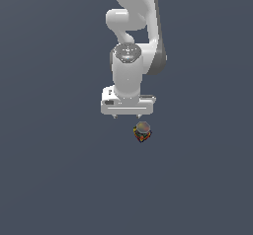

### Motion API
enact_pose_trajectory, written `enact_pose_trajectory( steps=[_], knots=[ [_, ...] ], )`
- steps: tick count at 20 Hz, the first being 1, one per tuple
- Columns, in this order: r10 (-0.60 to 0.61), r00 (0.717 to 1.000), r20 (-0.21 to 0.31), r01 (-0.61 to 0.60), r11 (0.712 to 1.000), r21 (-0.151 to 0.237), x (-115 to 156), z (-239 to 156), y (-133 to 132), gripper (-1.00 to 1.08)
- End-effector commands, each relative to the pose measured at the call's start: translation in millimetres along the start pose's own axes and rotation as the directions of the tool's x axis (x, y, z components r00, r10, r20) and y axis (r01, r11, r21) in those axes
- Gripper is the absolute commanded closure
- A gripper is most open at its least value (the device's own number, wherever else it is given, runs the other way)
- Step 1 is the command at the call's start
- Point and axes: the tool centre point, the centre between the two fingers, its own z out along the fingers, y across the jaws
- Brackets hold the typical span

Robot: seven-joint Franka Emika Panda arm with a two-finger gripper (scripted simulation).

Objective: Pick up the object and move it to a goal position.

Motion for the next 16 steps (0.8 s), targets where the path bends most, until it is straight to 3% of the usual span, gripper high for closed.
enact_pose_trajectory(
  steps=[1,10,16],
  knots=[
    [0.000,1.000,0.000,0.000,1.000,0.000,0.0,0.0,0.0,-0.92],
    [0.025,0.999,0.038,-0.026,0.999,0.020,-8.2,12.5,6.4,-0.92],
    [0.017,0.999,0.037,-0.018,1.000,0.020,-7.8,12.9,5.4,-0.92]
  ],
)
